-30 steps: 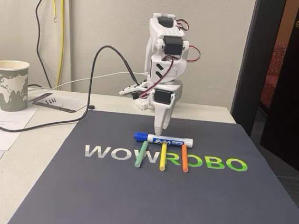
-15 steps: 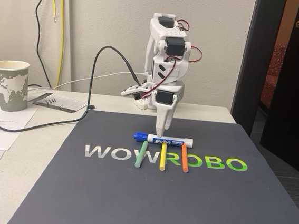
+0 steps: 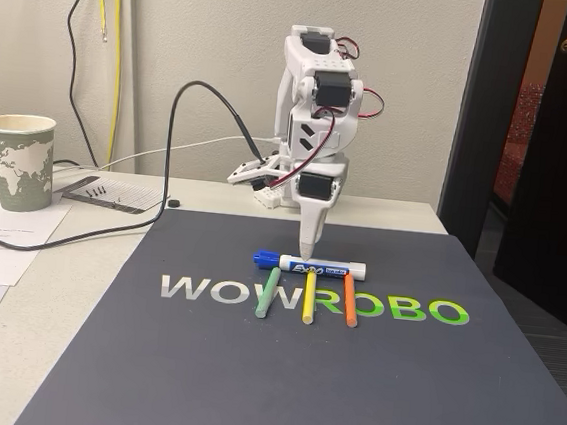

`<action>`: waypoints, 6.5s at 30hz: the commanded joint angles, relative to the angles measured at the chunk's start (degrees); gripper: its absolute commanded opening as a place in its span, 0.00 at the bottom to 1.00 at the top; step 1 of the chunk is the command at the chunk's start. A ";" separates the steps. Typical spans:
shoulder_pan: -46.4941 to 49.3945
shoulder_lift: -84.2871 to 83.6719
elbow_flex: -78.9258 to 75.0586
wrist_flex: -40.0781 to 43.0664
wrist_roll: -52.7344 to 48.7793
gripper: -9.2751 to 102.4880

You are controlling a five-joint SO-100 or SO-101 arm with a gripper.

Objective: Pick up the blue marker.

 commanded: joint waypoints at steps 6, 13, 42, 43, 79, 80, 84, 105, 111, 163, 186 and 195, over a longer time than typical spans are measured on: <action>0.35 -2.37 -6.94 4.48 -2.20 0.26; 0.62 -6.94 -13.10 8.70 -0.97 0.26; 0.70 -14.85 -21.53 7.29 1.14 0.26; 0.70 -15.03 -21.80 7.29 0.97 0.26; 0.44 -14.85 -24.70 9.58 1.76 0.24; 0.44 -14.85 -24.70 9.76 2.02 0.24; 0.26 -14.41 -24.70 11.60 2.20 0.24; -0.79 -10.63 -15.82 7.03 4.31 0.24; -0.79 -11.34 -15.82 4.92 4.48 0.25; -1.93 -14.94 -14.77 -6.59 6.15 0.29; -1.58 -15.12 -15.12 -7.03 7.56 0.20; -1.49 -15.12 -15.03 -7.03 7.65 0.16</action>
